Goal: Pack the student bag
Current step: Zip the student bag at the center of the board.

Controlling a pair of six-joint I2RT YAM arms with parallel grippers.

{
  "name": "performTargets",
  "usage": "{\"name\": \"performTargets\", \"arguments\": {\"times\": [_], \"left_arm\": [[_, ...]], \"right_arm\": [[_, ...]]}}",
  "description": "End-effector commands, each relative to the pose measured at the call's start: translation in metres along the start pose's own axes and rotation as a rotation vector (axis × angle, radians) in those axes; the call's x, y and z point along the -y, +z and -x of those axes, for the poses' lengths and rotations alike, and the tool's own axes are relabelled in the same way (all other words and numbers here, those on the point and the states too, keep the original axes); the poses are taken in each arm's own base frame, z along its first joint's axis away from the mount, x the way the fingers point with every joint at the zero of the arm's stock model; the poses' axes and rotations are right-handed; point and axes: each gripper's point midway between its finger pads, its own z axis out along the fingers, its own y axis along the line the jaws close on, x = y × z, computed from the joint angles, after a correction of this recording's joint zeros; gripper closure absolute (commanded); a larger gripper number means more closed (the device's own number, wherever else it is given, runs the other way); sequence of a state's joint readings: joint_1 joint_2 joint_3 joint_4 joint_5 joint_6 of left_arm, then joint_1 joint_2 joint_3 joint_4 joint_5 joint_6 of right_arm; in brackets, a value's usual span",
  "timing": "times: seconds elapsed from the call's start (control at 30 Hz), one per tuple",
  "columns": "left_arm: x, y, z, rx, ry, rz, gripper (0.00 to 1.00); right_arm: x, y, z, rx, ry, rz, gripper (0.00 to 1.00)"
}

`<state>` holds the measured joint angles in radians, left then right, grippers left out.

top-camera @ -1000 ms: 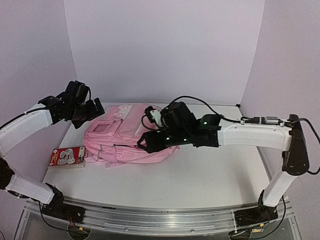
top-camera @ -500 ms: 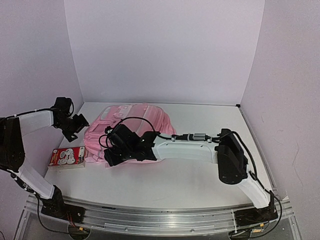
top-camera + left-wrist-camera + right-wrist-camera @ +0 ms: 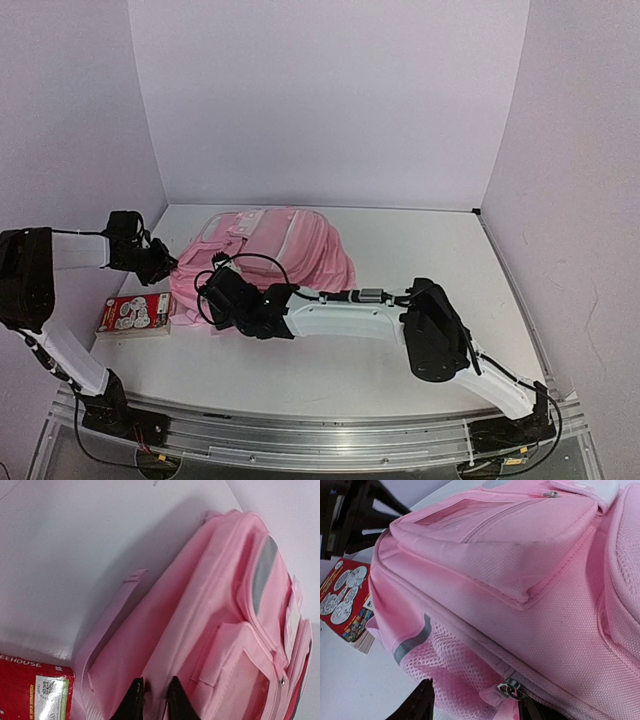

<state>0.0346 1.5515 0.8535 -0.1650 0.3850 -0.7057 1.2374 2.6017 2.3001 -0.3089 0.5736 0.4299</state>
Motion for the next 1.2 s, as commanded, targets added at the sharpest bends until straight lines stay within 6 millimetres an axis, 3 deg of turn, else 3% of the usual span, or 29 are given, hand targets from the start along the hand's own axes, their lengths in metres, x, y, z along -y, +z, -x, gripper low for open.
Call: {"name": "performTargets", "arguments": {"times": [0.0,0.1,0.2,0.27,0.47,0.53,0.63,0.8,0.87,1.17], "left_arm": [[0.017,-0.007,-0.006,-0.012,0.032,-0.09,0.99],[0.016,-0.009,-0.006,-0.003,0.041,-0.088,1.0],[0.013,-0.012,-0.003,0.019,0.04,-0.066,1.0],[0.007,-0.012,0.002,0.042,0.033,-0.024,1.0],[-0.015,-0.005,0.021,0.109,0.018,0.11,1.0],[-0.019,-0.003,0.026,0.121,0.022,0.137,1.0],[-0.018,-0.001,0.034,0.145,0.022,0.146,1.0],[-0.023,0.0,0.046,0.176,0.019,0.199,1.0],[-0.022,-0.001,0.05,0.191,0.016,0.203,1.0],[-0.031,-0.001,0.067,0.244,0.018,0.279,1.0]], "right_arm": [[0.044,0.012,0.034,0.19,0.103,-0.2,0.5],[0.052,0.014,0.036,0.248,0.148,-0.24,0.6],[0.053,0.011,0.038,0.264,0.177,-0.233,0.89],[0.054,0.004,0.04,0.253,0.175,-0.221,0.99],[0.048,-0.027,0.033,0.119,0.109,-0.068,1.0],[0.05,-0.041,0.02,0.013,0.135,0.037,1.0],[0.072,-0.047,-0.001,-0.147,0.263,0.149,1.0],[0.089,-0.062,-0.021,-0.272,0.259,0.233,1.0],[0.108,-0.071,-0.03,-0.293,0.235,0.183,1.0],[0.217,-0.121,-0.023,-0.296,-0.007,-0.125,1.0]]}}
